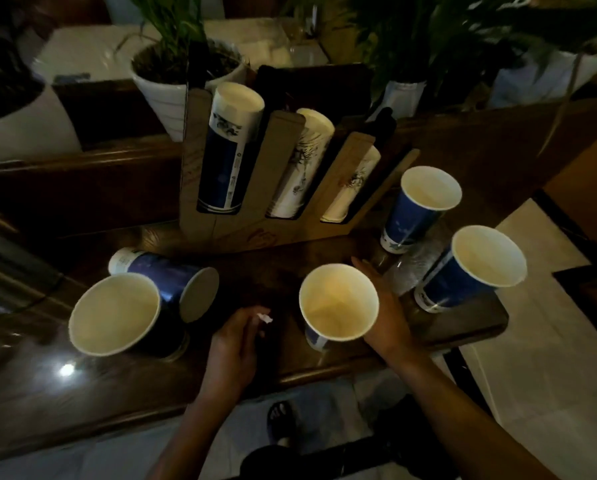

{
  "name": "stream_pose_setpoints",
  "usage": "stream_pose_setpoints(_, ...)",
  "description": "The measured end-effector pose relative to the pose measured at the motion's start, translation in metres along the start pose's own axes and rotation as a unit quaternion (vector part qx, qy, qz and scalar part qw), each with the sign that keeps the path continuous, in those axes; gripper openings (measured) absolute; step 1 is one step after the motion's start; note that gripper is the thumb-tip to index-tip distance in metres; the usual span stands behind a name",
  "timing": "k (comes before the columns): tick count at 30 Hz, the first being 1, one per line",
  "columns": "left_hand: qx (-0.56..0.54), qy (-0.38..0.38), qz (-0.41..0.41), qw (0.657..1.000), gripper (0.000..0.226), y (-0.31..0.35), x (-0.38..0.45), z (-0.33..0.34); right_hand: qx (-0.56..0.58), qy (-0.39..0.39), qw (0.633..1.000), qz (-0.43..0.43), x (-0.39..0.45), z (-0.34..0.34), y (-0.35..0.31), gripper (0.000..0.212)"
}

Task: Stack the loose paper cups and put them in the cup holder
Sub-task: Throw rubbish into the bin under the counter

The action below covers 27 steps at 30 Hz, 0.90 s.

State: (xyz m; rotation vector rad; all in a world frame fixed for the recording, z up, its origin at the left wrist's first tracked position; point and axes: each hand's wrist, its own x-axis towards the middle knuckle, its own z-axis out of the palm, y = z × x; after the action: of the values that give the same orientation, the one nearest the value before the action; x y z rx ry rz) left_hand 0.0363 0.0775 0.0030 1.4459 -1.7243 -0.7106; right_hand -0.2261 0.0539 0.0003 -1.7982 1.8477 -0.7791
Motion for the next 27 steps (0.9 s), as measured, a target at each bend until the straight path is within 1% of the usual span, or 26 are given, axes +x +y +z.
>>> stream_pose_setpoints(2,-0.005,-0.02,-0.013,1.0,0.032,0.006,-0.013,-0.001,-0.033,0.006,0.999,0.013,-0.007,0.001,-0.002,0.072)
stream_pose_setpoints(3,-0.007,-0.035,-0.02,0.999,0.031,0.007,-0.019,-0.002,-0.073,0.004,0.997,0.01,-0.015,0.001,-0.004,0.069)
stream_pose_setpoints(6,-0.005,-0.034,-0.063,0.997,0.026,0.015,-0.044,-0.001,-0.16,-0.012,0.987,-0.029,-0.051,0.0,0.003,0.072)
stream_pose_setpoints(8,-0.01,-0.024,-0.073,0.997,0.024,0.025,-0.063,0.001,-0.18,-0.024,0.983,-0.041,-0.076,-0.008,0.002,0.075)
stream_pose_setpoints(10,-0.04,-0.021,-0.104,0.994,0.033,0.043,-0.088,0.008,-0.135,-0.013,0.99,-0.029,-0.11,-0.019,0.003,0.073)
stream_pose_setpoints(12,-0.045,-0.033,-0.137,0.989,0.046,0.062,-0.113,0.016,-0.041,0.033,0.998,-0.024,-0.148,-0.031,0.008,0.062)
stream_pose_setpoints(14,-0.023,-0.087,-0.143,0.986,0.054,0.074,-0.136,0.026,0.014,0.066,0.998,0.001,-0.188,-0.04,0.015,0.05)
stream_pose_setpoints(16,0.006,-0.152,-0.126,0.98,0.054,0.084,-0.157,0.045,0.033,0.08,0.995,0.053,-0.224,-0.046,0.029,0.048)
stream_pose_setpoints(18,0.027,-0.19,-0.123,0.974,0.056,0.092,-0.175,0.07,0.053,0.091,0.986,0.13,-0.257,-0.052,0.044,0.049)
stream_pose_setpoints(19,0.047,-0.215,-0.113,0.969,0.056,0.096,-0.184,0.084,0.054,0.112,0.977,0.17,-0.274,-0.058,0.052,0.049)
stream_pose_setpoints(21,0.105,-0.286,-0.09,0.948,0.053,0.104,-0.199,0.112,0.02,0.167,0.962,0.217,-0.307,-0.066,0.069,0.04)
stream_pose_setpoints(23,0.143,-0.369,-0.067,0.916,0.039,0.113,-0.207,0.135,-0.035,0.197,0.95,0.239,-0.334,-0.073,0.087,0.029)
stream_pose_setpoints(24,0.147,-0.404,-0.04,0.902,0.032,0.121,-0.211,0.146,-0.057,0.204,0.944,0.253,-0.348,-0.077,0.095,0.029)
stream_pose_setpoints(25,0.144,-0.429,-0.018,0.891,0.026,0.129,-0.214,0.157,-0.072,0.204,0.939,0.267,-0.36,-0.081,0.103,0.034)
stream_pose_setpoints(27,0.114,-0.472,-0.007,0.874,0.023,0.146,-0.218,0.176,-0.091,0.207,0.93,0.289,-0.383,-0.089,0.117,0.047)
